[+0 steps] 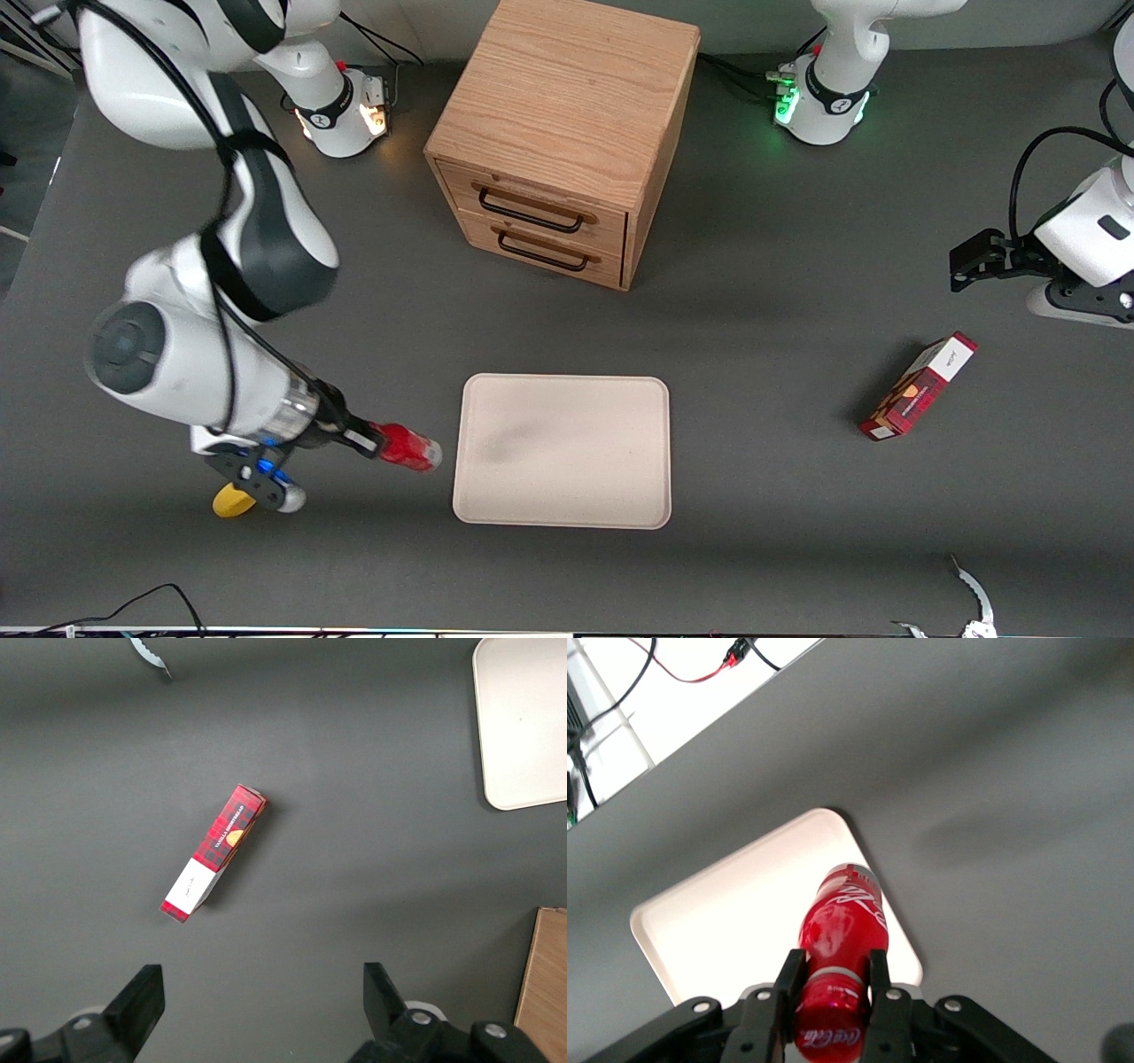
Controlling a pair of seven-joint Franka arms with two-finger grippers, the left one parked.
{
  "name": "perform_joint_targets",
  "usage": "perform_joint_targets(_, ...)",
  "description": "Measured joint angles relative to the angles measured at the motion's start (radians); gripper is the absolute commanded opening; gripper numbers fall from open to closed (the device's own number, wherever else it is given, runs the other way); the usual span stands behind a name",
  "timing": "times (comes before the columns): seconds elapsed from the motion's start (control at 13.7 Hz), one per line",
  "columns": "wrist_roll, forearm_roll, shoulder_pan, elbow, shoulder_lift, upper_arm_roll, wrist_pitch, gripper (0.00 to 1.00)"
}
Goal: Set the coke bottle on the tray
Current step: 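Carry the bottle with the right gripper over the cream tray, then lower the bottle onto the tray corner and open the right gripper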
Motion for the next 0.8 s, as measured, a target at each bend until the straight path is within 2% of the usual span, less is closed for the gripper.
perform_joint_targets(0.15,0.060,-0.011,0.019,0.005,0.063,0.000,0.088,0.00)
perform_joint_targets(0.51,0.193,-0.113,0.071,0.019,0.165,0.013,0.192,0.00)
perform_joint_targets(0.59,0.205,-0.123,0.073,0.019,0.177,0.019,0.205,0.04)
perform_joint_targets(0.66,0.213,-0.134,0.074,0.019,0.185,0.023,0.212,0.82)
perform_joint_targets(0.73,0.215,-0.139,0.074,0.019,0.191,0.024,0.218,1.00)
perform_joint_targets(0.8,0.216,-0.142,0.074,0.019,0.194,0.024,0.220,1.00)
